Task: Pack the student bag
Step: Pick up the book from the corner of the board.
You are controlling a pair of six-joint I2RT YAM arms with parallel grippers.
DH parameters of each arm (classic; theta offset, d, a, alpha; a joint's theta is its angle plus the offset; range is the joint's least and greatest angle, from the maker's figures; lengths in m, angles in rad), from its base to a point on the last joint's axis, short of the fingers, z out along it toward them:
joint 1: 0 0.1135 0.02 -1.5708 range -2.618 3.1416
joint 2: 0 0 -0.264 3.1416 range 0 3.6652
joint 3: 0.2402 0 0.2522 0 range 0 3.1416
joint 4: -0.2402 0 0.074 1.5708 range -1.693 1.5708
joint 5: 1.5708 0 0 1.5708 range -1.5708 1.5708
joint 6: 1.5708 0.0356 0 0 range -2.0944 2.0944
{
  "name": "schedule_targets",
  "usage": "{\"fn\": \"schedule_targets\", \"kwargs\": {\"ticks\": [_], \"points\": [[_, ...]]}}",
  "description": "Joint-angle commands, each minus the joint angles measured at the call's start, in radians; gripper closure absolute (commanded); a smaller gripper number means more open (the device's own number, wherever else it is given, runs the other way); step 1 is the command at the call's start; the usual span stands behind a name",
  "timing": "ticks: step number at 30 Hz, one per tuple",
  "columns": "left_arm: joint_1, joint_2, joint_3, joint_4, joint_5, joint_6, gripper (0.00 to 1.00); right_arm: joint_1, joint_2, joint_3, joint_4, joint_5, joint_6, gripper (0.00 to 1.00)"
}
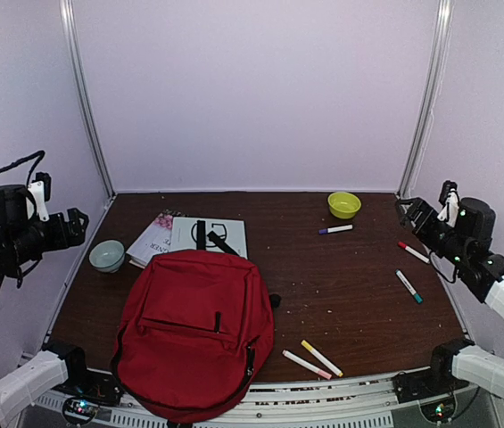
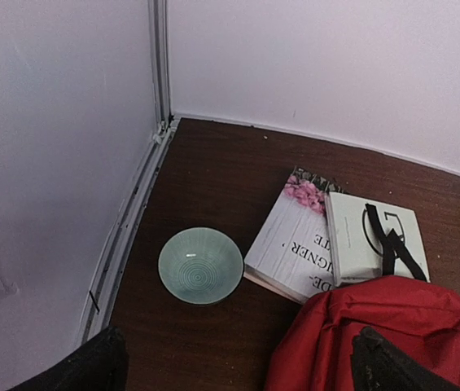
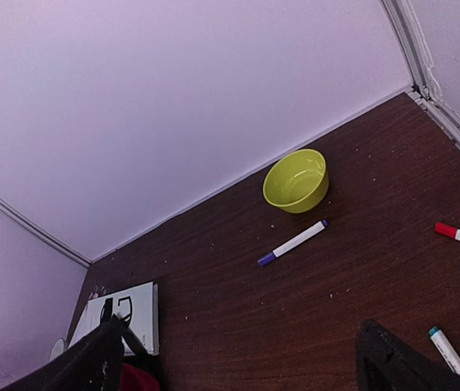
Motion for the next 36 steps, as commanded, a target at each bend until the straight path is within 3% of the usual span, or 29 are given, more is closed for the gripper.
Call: {"fn": "schedule_targets", "kwargs": {"ticks": [1, 3, 6, 9, 16, 24, 36], "points": [[-0.003, -0.086, -0.086, -0.017, 0.022, 0.025, 0.02, 0.004, 0.036, 0.017, 0.006, -0.180, 0.024, 0.00], [-0.002, -0.121, -0.124, 0.009, 0.001, 0.036, 0.02, 0.020, 0.039, 0.019, 0.017, -0.216, -0.002, 0.00], [-0.003, -0.148, -0.149, 0.010, -0.066, 0.040, 0.02, 0.085, 0.044, 0.103, -0.142, -0.135, -0.107, 0.00], [-0.002, -0.164, -0.155, 0.019, -0.045, 0.051, 0.02, 0.198, 0.038, 0.169, -0.267, -0.033, -0.187, 0.00], [-0.002, -0.177, -0.169, 0.041, 0.001, 0.072, 0.02, 0.419, 0.033, 0.250, -0.429, 0.204, -0.162, 0.00], [-0.003, -0.169, -0.174, 0.046, 0.009, 0.079, 0.03, 0.635, 0.072, 0.199, -0.342, 0.343, -0.002, 0.00], [-0.003, -0.168, -0.175, 0.048, 0.016, 0.081, 0.02, 0.945, 0.388, 0.264, -0.310, 0.452, 0.046, 0.00]]}}
